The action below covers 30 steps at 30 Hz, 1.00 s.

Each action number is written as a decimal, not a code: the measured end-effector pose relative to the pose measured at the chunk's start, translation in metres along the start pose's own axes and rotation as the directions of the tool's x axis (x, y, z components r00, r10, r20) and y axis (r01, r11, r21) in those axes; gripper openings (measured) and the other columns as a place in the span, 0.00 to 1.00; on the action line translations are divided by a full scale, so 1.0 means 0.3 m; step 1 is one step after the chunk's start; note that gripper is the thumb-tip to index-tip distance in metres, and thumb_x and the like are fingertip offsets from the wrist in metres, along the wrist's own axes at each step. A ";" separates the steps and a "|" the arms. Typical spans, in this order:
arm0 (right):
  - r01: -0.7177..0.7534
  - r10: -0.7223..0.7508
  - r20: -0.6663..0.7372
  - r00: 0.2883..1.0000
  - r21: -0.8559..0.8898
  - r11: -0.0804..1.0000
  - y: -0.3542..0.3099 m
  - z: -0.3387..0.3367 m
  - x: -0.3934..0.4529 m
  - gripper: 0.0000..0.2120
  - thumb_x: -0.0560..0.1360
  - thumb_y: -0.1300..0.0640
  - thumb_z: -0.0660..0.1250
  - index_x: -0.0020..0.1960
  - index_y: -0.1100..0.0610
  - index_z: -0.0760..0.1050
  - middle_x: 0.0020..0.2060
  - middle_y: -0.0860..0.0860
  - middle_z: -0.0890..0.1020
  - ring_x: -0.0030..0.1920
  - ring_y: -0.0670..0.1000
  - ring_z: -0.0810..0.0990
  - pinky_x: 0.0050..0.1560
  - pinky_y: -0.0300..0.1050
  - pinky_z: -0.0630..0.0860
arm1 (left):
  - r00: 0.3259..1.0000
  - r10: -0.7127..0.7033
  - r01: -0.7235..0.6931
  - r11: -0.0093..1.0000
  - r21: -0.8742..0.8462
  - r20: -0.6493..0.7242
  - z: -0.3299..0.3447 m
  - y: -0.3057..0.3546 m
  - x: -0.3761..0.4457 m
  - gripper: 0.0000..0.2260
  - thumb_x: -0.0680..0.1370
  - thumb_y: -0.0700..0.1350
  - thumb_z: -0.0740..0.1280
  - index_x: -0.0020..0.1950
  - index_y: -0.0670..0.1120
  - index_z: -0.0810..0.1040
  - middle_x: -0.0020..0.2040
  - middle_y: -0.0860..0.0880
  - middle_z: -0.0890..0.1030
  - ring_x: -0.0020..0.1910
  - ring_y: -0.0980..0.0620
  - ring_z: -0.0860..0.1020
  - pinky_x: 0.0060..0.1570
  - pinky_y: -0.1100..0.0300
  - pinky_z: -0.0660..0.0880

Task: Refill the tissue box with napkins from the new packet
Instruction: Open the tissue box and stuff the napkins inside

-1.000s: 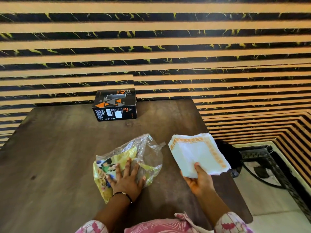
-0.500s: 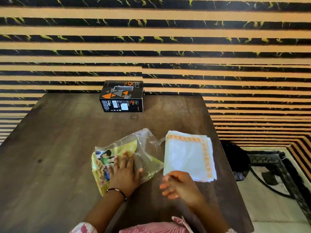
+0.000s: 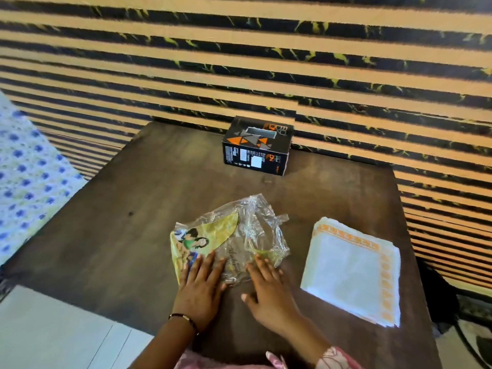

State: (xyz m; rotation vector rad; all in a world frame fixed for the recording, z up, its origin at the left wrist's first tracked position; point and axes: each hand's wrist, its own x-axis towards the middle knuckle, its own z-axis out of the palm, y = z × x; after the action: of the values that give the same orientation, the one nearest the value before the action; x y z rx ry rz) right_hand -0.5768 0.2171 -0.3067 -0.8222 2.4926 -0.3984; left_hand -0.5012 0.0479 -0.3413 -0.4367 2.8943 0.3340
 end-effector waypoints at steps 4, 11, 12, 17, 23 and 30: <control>0.027 -0.026 0.003 1.000 -0.044 0.999 -0.086 0.006 0.111 0.33 0.77 0.44 0.56 0.76 0.49 0.45 0.77 0.48 0.42 0.76 0.49 0.38 0.74 0.53 0.38 | 0.999 -0.036 0.036 0.999 -0.007 -0.027 -0.028 -0.121 0.043 0.26 0.78 0.62 0.40 0.71 0.55 0.63 0.69 0.48 0.71 0.67 0.42 0.71 0.69 0.51 0.51; 0.075 -0.071 0.055 0.996 -0.061 0.995 -0.382 0.034 0.363 0.32 0.77 0.44 0.56 0.76 0.47 0.45 0.77 0.45 0.41 0.76 0.49 0.38 0.74 0.58 0.37 | 0.992 -0.124 0.121 0.988 -0.092 -0.031 -0.143 -0.452 0.107 0.30 0.74 0.66 0.43 0.72 0.55 0.62 0.72 0.47 0.67 0.71 0.41 0.64 0.67 0.43 0.62; 0.082 -0.079 0.053 0.995 -0.056 0.995 -0.428 0.043 0.405 0.32 0.77 0.45 0.56 0.76 0.47 0.46 0.77 0.45 0.42 0.76 0.48 0.38 0.74 0.58 0.38 | 0.991 -0.126 0.122 0.987 -0.102 -0.039 -0.163 -0.504 0.116 0.33 0.73 0.68 0.39 0.73 0.55 0.61 0.73 0.47 0.65 0.72 0.42 0.62 0.68 0.43 0.61; 0.093 -0.092 0.038 0.995 -0.013 0.996 -0.592 0.068 0.547 0.30 0.77 0.46 0.57 0.75 0.47 0.50 0.77 0.45 0.45 0.77 0.48 0.41 0.74 0.57 0.38 | 0.990 -0.139 0.137 0.988 -0.068 -0.030 -0.249 -0.682 0.159 0.37 0.67 0.66 0.36 0.75 0.57 0.52 0.77 0.50 0.54 0.75 0.44 0.54 0.72 0.45 0.53; 0.044 -0.045 -0.045 0.998 -0.021 0.999 -0.722 0.101 0.606 0.29 0.78 0.48 0.56 0.76 0.50 0.51 0.77 0.47 0.47 0.77 0.51 0.41 0.74 0.54 0.39 | 0.985 -0.165 0.165 0.986 0.019 0.045 -0.295 -0.743 0.189 0.27 0.79 0.60 0.49 0.75 0.53 0.49 0.77 0.48 0.51 0.75 0.42 0.51 0.72 0.44 0.51; 0.140 -0.087 -0.277 0.957 0.178 0.974 -0.676 0.076 0.564 0.21 0.76 0.57 0.61 0.68 0.48 0.69 0.73 0.45 0.64 0.75 0.48 0.55 0.73 0.42 0.52 | 0.987 -0.158 0.159 0.986 0.040 -0.030 -0.332 -0.705 0.174 0.29 0.76 0.61 0.51 0.74 0.47 0.58 0.74 0.40 0.59 0.72 0.37 0.59 0.68 0.41 0.59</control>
State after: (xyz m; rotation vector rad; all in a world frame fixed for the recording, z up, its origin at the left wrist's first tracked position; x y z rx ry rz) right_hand -0.5870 -0.0478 -0.3023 -0.8838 2.5998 -0.8329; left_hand -0.5001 -0.1878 -0.2984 -0.6643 2.8625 0.2435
